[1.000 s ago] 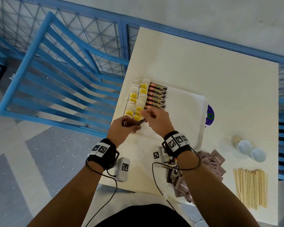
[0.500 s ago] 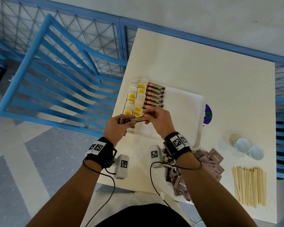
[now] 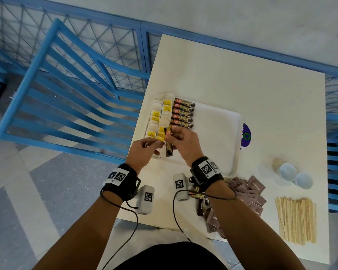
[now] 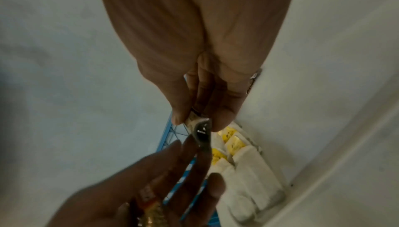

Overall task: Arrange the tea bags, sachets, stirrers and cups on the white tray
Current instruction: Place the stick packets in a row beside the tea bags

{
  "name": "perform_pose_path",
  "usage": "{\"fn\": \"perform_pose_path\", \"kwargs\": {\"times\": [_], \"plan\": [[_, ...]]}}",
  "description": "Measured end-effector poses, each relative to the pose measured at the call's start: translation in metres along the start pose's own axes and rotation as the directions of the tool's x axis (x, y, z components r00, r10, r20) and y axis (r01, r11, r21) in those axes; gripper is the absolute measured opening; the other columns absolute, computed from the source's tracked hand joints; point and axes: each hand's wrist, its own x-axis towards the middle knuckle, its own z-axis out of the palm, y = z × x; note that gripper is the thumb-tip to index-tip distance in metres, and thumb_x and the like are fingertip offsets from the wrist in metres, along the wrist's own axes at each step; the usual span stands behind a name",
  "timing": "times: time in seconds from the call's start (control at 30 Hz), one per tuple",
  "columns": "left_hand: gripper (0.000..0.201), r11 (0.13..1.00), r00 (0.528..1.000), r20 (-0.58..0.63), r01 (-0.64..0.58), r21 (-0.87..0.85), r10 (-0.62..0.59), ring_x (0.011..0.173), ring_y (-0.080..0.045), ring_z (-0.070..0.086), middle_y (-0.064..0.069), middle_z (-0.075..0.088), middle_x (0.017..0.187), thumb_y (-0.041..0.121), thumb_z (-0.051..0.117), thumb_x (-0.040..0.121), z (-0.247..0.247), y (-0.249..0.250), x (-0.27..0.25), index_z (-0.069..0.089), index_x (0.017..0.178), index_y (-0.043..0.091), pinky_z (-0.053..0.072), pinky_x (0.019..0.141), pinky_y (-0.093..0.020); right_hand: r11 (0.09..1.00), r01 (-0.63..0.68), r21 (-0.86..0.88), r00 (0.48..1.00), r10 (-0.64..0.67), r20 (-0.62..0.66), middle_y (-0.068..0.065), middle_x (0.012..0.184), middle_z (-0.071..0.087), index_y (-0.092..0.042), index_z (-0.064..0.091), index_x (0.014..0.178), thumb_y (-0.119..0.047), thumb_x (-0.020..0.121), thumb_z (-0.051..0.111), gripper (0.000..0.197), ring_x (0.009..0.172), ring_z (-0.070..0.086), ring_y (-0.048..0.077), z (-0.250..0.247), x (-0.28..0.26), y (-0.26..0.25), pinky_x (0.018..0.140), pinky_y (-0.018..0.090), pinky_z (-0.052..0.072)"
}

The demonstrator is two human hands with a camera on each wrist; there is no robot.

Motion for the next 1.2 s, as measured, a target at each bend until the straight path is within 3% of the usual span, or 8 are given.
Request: {"fn": "perform_pose_path", "kwargs": {"times": [0.17, 0.27, 0.33, 0.5, 0.63, 0.8, 0.97, 1.2], "plan": [[0.023, 0.996, 1.000, -0.009, 0.003, -0.085, -0.004, 0.069, -0.019, 0.068, -0.010, 0.076, 0.085, 0.029, 0.078, 0.089, -0.001, -0.002, 0.003, 0.074, 0.101, 0.010, 0.028, 0.039, -0.021, 0.923, 0.217, -0.317, 0.967, -0.160, 0.197, -0.016, 0.083, 0.073, -0.024, 0.077, 0.110, -0.027, 0.092, 0.070, 0.019, 0.074, 0.065, 0.002, -0.005, -0.008, 0.001, 0.073, 0.025, 0.054], [0.020, 0.996, 0.999, -0.045, 0.015, -0.091, -0.019, 0.055, -0.016, 0.061, -0.014, 0.075, 0.078, 0.022, 0.081, 0.086, -0.002, -0.003, 0.004, 0.077, 0.097, 0.007, 0.027, 0.039, -0.021, 0.904, 0.218, -0.367, 0.969, -0.155, 0.193, -0.011, 0.091, 0.075, -0.022, 0.075, 0.112, -0.027, 0.089, 0.074, 0.024, 0.084, 0.068, 0.003, -0.008, -0.010, 0.001, 0.081, 0.022, 0.054], [0.021, 0.991, 0.996, -0.081, 0.034, -0.127, -0.044, 0.045, -0.014, 0.050, -0.015, 0.074, 0.074, 0.020, 0.080, 0.087, -0.002, -0.004, 0.005, 0.076, 0.097, 0.002, 0.027, 0.037, -0.020, 0.913, 0.198, -0.356, 0.976, -0.150, 0.157, -0.009, 0.092, 0.074, -0.019, 0.072, 0.112, -0.028, 0.085, 0.080, 0.030, 0.083, 0.067, 0.002, -0.011, -0.012, 0.000, 0.076, 0.012, 0.051], [0.020, 0.987, 0.991, -0.128, 0.025, -0.162, -0.046, 0.056, -0.020, 0.057, -0.015, 0.076, 0.080, 0.023, 0.078, 0.089, -0.001, -0.006, 0.006, 0.075, 0.095, 0.004, 0.027, 0.036, -0.020, 0.760, 0.380, -0.527, 0.925, -0.314, 0.215, -0.002, 0.099, 0.068, -0.016, 0.073, 0.106, -0.020, 0.081, 0.081, 0.027, 0.084, 0.059, 0.008, -0.016, -0.011, 0.001, 0.074, 0.004, 0.041], [0.030, 0.986, 0.993, -0.115, 0.022, -0.166, -0.041, 0.062, -0.014, 0.060, -0.005, 0.071, 0.081, 0.036, 0.074, 0.092, -0.001, -0.003, 0.005, 0.067, 0.098, 0.008, 0.031, 0.041, -0.022, 0.706, 0.344, -0.619, 0.925, -0.366, 0.096, -0.007, 0.098, 0.057, -0.021, 0.074, 0.107, -0.022, 0.085, 0.076, 0.022, 0.092, 0.047, 0.009, -0.027, 0.005, 0.007, 0.079, 0.015, 0.034], [0.014, 0.978, 0.990, -0.110, 0.061, -0.198, -0.084, 0.063, -0.017, 0.055, -0.008, 0.063, 0.084, 0.015, 0.065, 0.095, -0.007, -0.010, 0.007, 0.058, 0.106, 0.009, 0.036, 0.048, -0.029, 0.672, 0.162, -0.723, 0.963, -0.268, -0.032, -0.003, 0.104, 0.066, -0.018, 0.070, 0.106, -0.020, 0.085, 0.076, 0.023, 0.103, 0.049, 0.018, -0.044, 0.024, 0.032, 0.095, 0.036, 0.041], [0.011, 0.960, 0.991, -0.076, 0.084, -0.268, -0.108, 0.067, -0.021, 0.056, -0.013, 0.063, 0.089, 0.004, 0.046, 0.101, -0.012, -0.014, 0.007, 0.054, 0.103, 0.010, 0.039, 0.053, -0.031, 0.560, 0.169, -0.811, 0.958, -0.288, 0.000, -0.003, 0.105, 0.064, -0.020, 0.071, 0.100, -0.023, 0.087, 0.072, 0.013, 0.106, 0.049, 0.023, -0.032, 0.029, 0.044, 0.094, 0.039, 0.040], [0.010, 0.989, 0.997, -0.064, 0.041, -0.145, -0.051, 0.072, -0.020, 0.059, -0.012, 0.064, 0.093, 0.003, 0.052, 0.101, -0.015, -0.020, 0.008, 0.057, 0.110, 0.004, 0.047, 0.057, -0.032, 0.550, 0.139, -0.824, 0.945, -0.323, -0.056, 0.002, 0.109, 0.058, -0.018, 0.073, 0.102, -0.023, 0.086, 0.073, 0.017, 0.107, 0.046, 0.024, -0.021, 0.039, 0.043, 0.095, 0.038, 0.038]]}}
